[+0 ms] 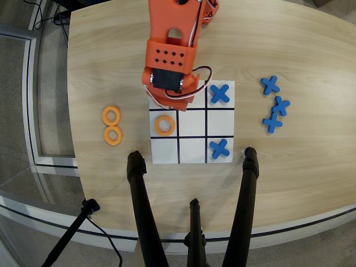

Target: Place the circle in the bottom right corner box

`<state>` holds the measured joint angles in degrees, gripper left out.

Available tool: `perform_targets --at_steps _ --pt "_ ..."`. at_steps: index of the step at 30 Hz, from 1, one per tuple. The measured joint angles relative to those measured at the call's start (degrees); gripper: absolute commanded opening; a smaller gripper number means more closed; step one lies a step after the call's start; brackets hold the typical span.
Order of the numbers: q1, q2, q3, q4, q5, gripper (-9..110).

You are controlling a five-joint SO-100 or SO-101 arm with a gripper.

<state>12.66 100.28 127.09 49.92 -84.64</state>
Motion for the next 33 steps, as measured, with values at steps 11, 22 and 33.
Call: perform_targets --at_steps 11,22,33 --pt "1.3 -1.6 3.5 -4.7 -0.9 0" --pt "2.5 -1.8 3.5 -5.5 -1.4 12" --pt "1.8 1.3 -8.5 8.5 -1.6 13"
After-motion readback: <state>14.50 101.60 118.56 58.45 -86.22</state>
